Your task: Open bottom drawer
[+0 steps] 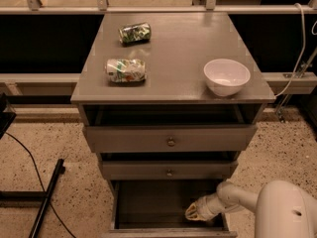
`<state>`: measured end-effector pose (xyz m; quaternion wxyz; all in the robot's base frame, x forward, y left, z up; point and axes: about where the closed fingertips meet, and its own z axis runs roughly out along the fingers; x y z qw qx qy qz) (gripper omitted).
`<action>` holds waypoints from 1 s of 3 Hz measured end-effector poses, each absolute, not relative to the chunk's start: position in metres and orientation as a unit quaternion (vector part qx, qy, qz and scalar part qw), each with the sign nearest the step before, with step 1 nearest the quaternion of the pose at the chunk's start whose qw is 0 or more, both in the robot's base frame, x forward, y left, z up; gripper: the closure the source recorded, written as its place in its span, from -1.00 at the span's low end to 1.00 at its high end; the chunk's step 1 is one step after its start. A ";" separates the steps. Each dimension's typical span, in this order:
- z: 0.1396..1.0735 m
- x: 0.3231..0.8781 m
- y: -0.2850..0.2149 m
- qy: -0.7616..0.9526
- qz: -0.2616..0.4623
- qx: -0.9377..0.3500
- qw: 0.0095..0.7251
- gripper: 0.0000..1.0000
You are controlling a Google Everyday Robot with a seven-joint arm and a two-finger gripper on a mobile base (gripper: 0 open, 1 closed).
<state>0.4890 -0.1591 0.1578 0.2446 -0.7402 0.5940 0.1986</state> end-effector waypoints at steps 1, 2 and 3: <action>0.149 0.488 -0.157 0.593 0.203 -0.744 0.234 1.00; 0.138 0.479 -0.165 0.591 0.226 -0.746 0.209 1.00; 0.136 0.461 -0.184 0.596 0.242 -0.744 0.183 1.00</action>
Offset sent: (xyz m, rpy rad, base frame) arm -0.0215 -0.0201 -0.0277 -0.0350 0.1651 0.0783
